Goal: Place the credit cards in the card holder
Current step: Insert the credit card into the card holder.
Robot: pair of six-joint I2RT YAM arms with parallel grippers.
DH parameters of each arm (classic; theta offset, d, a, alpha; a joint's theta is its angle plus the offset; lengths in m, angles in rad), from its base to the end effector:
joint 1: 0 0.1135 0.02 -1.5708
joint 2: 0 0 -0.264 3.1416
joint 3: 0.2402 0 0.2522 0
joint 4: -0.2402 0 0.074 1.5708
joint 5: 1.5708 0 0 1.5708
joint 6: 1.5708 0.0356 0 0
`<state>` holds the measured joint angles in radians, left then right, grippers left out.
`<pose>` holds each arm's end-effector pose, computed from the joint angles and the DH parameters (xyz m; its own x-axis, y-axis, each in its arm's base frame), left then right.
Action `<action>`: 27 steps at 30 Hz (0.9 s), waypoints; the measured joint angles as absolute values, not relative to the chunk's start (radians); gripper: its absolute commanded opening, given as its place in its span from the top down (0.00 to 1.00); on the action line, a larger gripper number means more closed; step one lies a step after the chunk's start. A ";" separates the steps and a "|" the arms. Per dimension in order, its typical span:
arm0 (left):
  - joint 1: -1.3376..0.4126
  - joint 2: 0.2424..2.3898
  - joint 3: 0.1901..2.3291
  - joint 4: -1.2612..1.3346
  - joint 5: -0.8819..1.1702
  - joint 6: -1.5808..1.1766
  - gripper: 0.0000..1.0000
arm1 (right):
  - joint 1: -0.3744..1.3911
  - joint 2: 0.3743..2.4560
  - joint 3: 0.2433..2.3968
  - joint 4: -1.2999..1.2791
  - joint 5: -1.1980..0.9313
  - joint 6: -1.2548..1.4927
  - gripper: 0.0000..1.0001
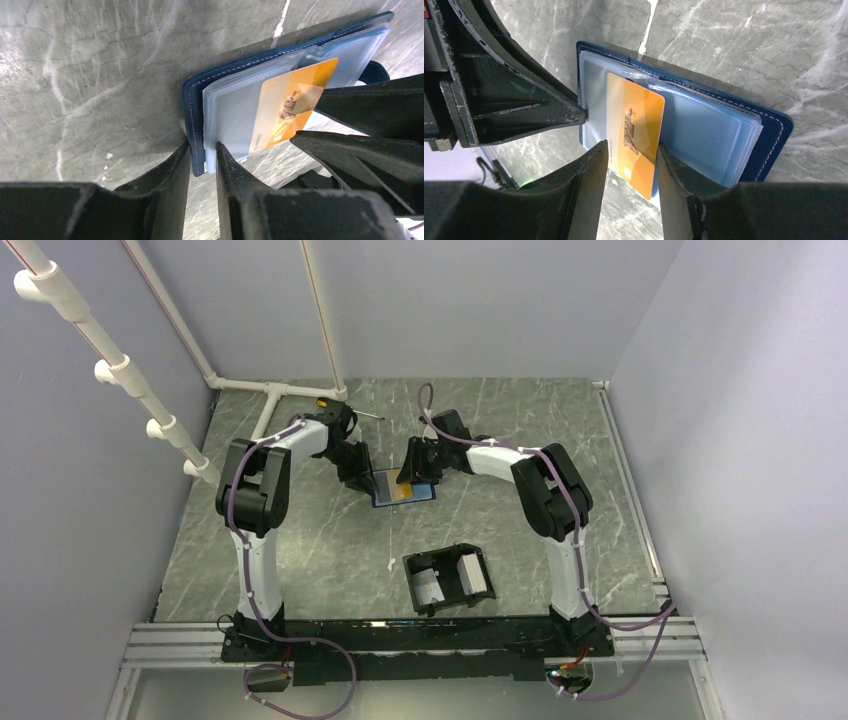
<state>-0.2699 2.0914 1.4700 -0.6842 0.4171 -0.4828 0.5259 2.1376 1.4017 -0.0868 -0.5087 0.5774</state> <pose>0.3945 -0.1241 0.1459 -0.9845 -0.1680 -0.0506 -0.1252 0.8748 -0.4680 0.3849 0.2434 0.1392 -0.9269 0.0132 -0.3751 -0.2614 0.6944 0.6704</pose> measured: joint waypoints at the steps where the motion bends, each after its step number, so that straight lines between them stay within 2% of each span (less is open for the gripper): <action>1: -0.270 2.091 1.470 -0.683 0.419 -0.482 0.72 | 0.532 2.138 1.411 -0.104 -0.496 0.567 0.57; 7: -0.270 2.091 1.467 -0.678 0.430 -0.482 0.75 | 0.565 2.140 1.428 -0.116 -0.464 0.569 0.64; 12: -0.268 2.090 1.461 -0.670 0.440 -0.474 0.75 | 0.570 2.143 1.371 0.027 -0.513 0.678 0.64; 23: -0.268 2.068 1.432 -0.634 0.446 -0.466 0.61 | 0.564 2.148 1.374 0.016 -0.525 0.670 0.50; 25: -0.268 2.047 1.404 -0.608 0.447 -0.466 0.73 | 0.569 2.146 1.382 -0.003 -0.518 0.653 0.47; 27: -0.266 2.029 1.377 -0.602 0.438 -0.466 0.78 | 0.576 2.139 1.383 -0.012 -0.506 0.636 0.47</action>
